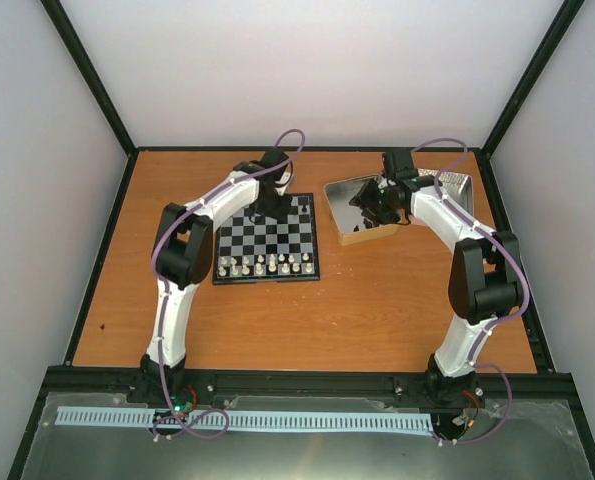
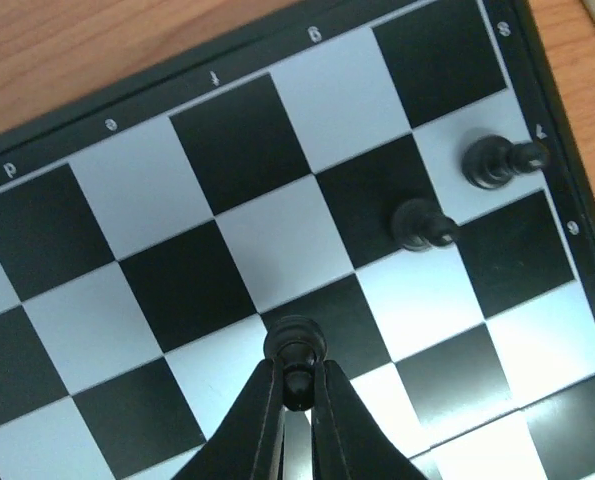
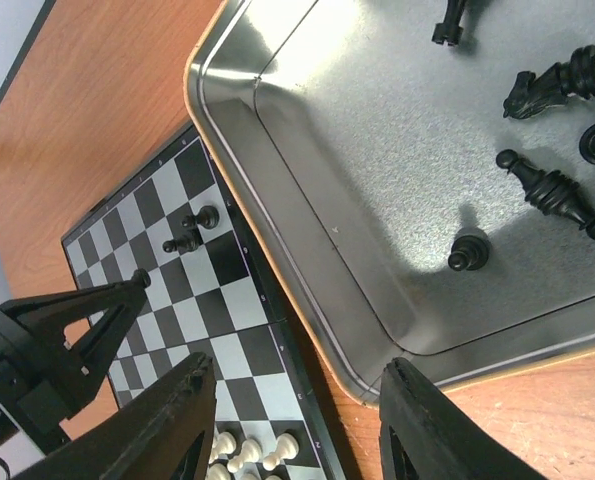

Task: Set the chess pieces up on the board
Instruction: Place the chess piece on the chessboard.

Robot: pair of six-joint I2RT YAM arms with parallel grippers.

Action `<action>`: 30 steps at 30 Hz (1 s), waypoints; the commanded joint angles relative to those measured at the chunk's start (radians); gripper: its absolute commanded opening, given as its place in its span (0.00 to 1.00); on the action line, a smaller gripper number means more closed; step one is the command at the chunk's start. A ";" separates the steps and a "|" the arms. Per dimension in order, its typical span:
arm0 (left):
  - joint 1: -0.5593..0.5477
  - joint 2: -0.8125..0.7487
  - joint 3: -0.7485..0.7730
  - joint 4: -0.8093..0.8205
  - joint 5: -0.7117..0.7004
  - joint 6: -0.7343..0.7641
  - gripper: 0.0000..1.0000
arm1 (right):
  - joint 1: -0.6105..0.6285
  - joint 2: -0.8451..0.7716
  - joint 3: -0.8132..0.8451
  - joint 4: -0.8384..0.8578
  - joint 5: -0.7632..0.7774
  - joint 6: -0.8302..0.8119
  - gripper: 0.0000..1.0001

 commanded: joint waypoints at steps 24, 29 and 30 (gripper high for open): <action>0.030 0.145 0.185 -0.094 0.037 -0.017 0.05 | -0.002 0.023 0.070 -0.042 0.033 -0.056 0.46; 0.031 0.148 0.181 -0.081 0.028 -0.017 0.08 | -0.003 0.020 0.066 -0.042 0.035 -0.059 0.46; 0.030 0.148 0.182 -0.078 0.025 -0.017 0.09 | -0.002 0.020 0.067 -0.043 0.035 -0.059 0.46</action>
